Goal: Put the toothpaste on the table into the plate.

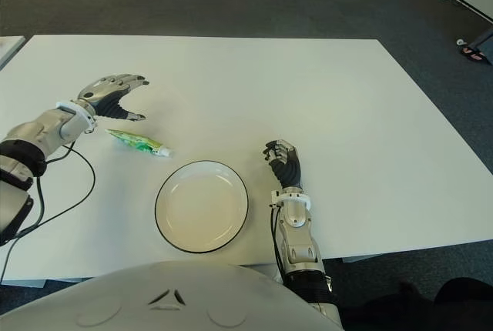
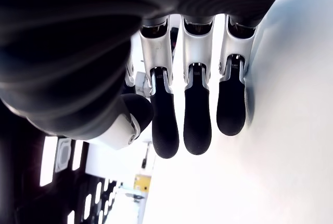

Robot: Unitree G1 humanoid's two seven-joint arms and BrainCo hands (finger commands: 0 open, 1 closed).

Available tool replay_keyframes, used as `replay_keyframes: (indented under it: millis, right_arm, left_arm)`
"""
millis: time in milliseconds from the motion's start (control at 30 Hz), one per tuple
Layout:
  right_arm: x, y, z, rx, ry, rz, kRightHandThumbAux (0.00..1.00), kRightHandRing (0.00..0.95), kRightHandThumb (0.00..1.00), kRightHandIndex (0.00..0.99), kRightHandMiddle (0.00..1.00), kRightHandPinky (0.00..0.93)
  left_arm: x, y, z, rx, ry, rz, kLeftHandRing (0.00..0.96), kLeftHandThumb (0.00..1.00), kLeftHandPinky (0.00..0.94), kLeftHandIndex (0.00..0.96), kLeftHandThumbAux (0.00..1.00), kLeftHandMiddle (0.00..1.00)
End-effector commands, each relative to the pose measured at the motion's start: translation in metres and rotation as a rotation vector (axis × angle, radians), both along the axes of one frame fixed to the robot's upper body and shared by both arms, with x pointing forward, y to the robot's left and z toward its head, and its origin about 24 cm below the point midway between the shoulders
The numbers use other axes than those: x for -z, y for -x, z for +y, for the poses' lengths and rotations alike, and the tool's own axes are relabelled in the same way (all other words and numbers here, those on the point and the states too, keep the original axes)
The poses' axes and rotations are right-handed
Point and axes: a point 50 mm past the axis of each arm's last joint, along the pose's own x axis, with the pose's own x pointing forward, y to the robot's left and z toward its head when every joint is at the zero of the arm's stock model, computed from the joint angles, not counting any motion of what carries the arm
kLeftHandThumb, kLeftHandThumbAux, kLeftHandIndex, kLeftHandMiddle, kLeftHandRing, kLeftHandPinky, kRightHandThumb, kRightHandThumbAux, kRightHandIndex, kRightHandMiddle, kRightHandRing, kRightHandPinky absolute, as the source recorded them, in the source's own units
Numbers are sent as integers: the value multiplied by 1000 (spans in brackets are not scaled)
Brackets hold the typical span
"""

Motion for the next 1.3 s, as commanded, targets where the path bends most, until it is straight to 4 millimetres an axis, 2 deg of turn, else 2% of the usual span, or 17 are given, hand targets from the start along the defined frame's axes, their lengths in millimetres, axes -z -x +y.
replay_keyframes:
  millis: [33,233,467,1000,1300]
  right_arm:
    - [2,1,1,0,-14,22,732,535,707,427,526,546]
    - [1,1,2,1,-21,17,732,539,707,427,521,559]
    - [1,1,1,-1,-15,19,732,538,707,427,518,550]
    - [0,1,0,-6,1,15,732,556,707,428,545,568]
    - [0,1,0,-12,-2,13,732,566,707,428,552,583]
  left_arm:
    - [-4,0,1,27,-55,-9,47,233,123,0,415,18]
    - [2,6,8,23,-102,0,27,327,103,0,310,8]
    - [3,9,11,28,-123,30,14,386,84,0,255,7]
    - [0,30,11,60,-176,228,8,449,72,0,196,18]
    - [13,43,16,45,-215,326,20,468,100,0,224,23]
